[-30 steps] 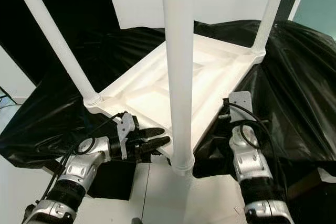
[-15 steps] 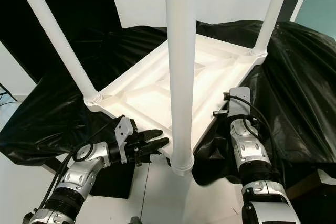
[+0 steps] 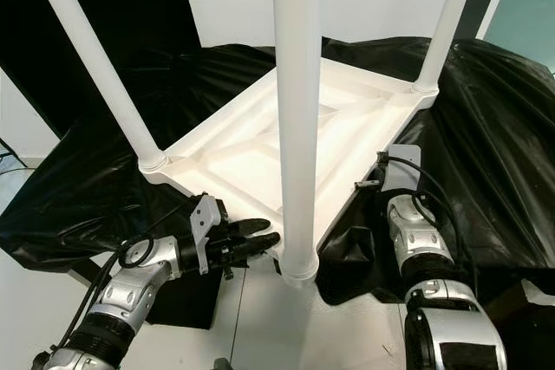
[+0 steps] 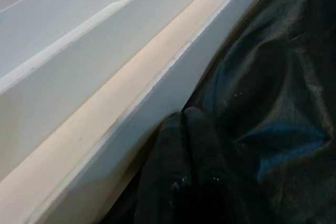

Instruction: Building children table

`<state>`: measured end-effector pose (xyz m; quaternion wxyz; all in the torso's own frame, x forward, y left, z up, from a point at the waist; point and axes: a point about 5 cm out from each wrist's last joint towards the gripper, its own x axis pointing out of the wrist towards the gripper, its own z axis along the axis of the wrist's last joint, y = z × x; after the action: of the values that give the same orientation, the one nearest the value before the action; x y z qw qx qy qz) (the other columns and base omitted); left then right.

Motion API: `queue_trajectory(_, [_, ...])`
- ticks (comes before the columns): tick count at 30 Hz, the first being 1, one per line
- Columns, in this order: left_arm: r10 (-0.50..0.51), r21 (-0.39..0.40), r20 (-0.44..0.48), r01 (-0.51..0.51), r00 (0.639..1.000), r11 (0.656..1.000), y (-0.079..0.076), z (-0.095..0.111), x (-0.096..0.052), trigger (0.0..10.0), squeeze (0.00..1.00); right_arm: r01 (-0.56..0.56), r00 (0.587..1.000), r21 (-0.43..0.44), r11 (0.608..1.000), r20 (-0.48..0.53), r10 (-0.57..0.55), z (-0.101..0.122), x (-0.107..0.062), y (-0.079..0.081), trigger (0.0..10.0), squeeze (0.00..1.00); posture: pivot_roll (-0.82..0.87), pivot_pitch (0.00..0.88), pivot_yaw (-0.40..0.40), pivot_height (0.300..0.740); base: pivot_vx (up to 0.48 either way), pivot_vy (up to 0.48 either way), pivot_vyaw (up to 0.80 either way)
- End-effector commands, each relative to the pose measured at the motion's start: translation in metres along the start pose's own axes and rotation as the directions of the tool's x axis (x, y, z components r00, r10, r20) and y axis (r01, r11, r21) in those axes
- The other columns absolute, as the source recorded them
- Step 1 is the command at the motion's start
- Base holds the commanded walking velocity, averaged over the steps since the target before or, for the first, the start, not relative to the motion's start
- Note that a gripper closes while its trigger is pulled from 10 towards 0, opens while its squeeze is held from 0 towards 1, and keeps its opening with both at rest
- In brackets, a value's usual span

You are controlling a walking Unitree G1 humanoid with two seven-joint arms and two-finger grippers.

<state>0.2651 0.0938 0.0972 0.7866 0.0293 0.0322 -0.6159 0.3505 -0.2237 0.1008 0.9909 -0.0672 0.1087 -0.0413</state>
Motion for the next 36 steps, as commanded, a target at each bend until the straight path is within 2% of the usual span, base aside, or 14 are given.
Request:
queue_trajectory(1, [-0.128,-0.060,-0.036,0.125,0.991,0.990,-0.009,-0.009,-0.007,10.0,0.00,-0.001,1.000,0.014,1.000,0.009,0.001,0.001,0.000,0.005,10.0,0.00,-0.01,0.000,0.057,0.740,0.000,0.000,0.00])
queue_trajectory(6, [-0.161,-0.088,-0.013,0.160,0.987,0.983,-0.010,-0.005,-0.011,10.0,0.00,0.000,1.000,0.017,1.000,0.019,0.000,-0.002,-0.003,0.009,10.0,0.00,-0.01,0.000,0.059,0.740,0.000,0.000,0.00])
queue_trajectory(7, [-0.185,-0.101,0.004,0.184,0.983,0.978,-0.009,-0.002,-0.014,10.0,0.85,0.002,1.000,0.019,1.000,0.028,-0.003,-0.004,-0.006,0.012,10.0,0.00,-0.01,0.000,0.059,0.740,0.000,0.000,0.00])
queue_trajectory(8, [-0.185,-0.101,0.004,0.184,0.983,0.978,-0.009,-0.002,-0.014,10.0,0.85,0.002,1.000,0.019,1.000,0.028,-0.003,-0.004,-0.006,0.012,10.0,0.00,-0.01,0.000,0.059,0.740,0.000,0.000,0.00])
queue_trajectory(9, [-0.211,-0.111,0.018,0.212,0.977,0.971,-0.009,0.002,-0.017,10.0,1.00,0.003,0.999,0.024,1.000,0.038,-0.004,-0.006,-0.010,0.014,10.0,0.00,-0.02,0.000,0.065,0.740,0.000,0.000,0.00])
queue_trajectory(14, [-0.259,-0.105,0.014,0.259,0.966,0.960,-0.007,0.007,-0.024,10.0,1.00,0.004,0.998,0.037,0.999,0.055,-0.006,-0.010,-0.018,0.017,10.0,0.00,-0.03,0.000,0.066,0.740,0.000,0.000,0.00])
queue_trajectory(15, [-0.286,-0.098,-0.006,0.284,0.958,0.954,-0.006,0.009,-0.028,10.0,0.00,0.004,0.998,0.045,0.999,0.057,-0.007,-0.014,-0.025,0.017,10.0,0.00,-0.04,0.000,0.069,0.740,0.000,0.000,0.00])
queue_trajectory(18, [-0.298,-0.080,-0.030,0.295,0.954,0.952,-0.004,0.009,-0.031,10.0,0.00,0.006,0.999,0.050,0.999,0.052,-0.008,-0.019,-0.031,0.017,10.0,0.00,-0.04,0.000,0.072,0.740,0.000,0.000,0.00])
queue_trajectory(20, [-0.317,-0.046,-0.097,0.314,0.943,0.948,-0.001,0.005,-0.034,10.0,0.00,0.011,0.999,0.063,0.998,0.032,-0.013,-0.029,-0.043,0.017,10.0,0.00,-0.05,0.000,0.075,0.740,0.000,0.000,0.00])
queue_trajectory(23, [-0.326,-0.033,-0.128,0.324,0.937,0.945,-0.001,0.003,-0.035,10.0,0.00,0.014,1.000,0.069,0.997,0.024,-0.016,-0.032,-0.046,0.018,10.0,0.00,-0.05,0.000,0.076,0.740,0.000,0.000,0.00])
queue_trajectory(24, [-0.357,-0.042,-0.174,0.355,0.918,0.934,0.000,0.000,-0.036,10.0,0.00,0.016,1.000,0.074,0.997,0.010,-0.016,-0.037,-0.051,0.021,10.0,0.00,-0.06,0.000,0.081,0.740,0.000,0.000,0.00])
queue_trajectory(31, [-0.382,-0.061,-0.201,0.378,0.902,0.924,0.001,-0.001,-0.036,10.0,0.00,0.023,1.000,0.080,0.997,0.006,-0.024,-0.037,-0.051,0.021,10.0,0.00,-0.07,0.000,0.084,0.740,0.000,0.000,0.00])
queue_trajectory(32, [-0.396,-0.059,-0.231,0.394,0.889,0.917,0.002,-0.003,-0.037,10.0,0.00,0.030,1.000,0.086,0.996,0.003,-0.031,-0.034,-0.052,0.019,10.0,0.00,-0.07,0.000,0.084,0.740,0.000,0.000,0.00])
queue_trajectory(36, [-0.401,-0.042,-0.264,0.405,0.877,0.913,0.001,-0.006,-0.035,10.0,0.00,0.033,0.999,0.086,0.996,0.003,-0.034,-0.032,-0.052,0.019,10.0,0.00,-0.06,0.000,0.083,0.740,0.000,0.000,0.00])
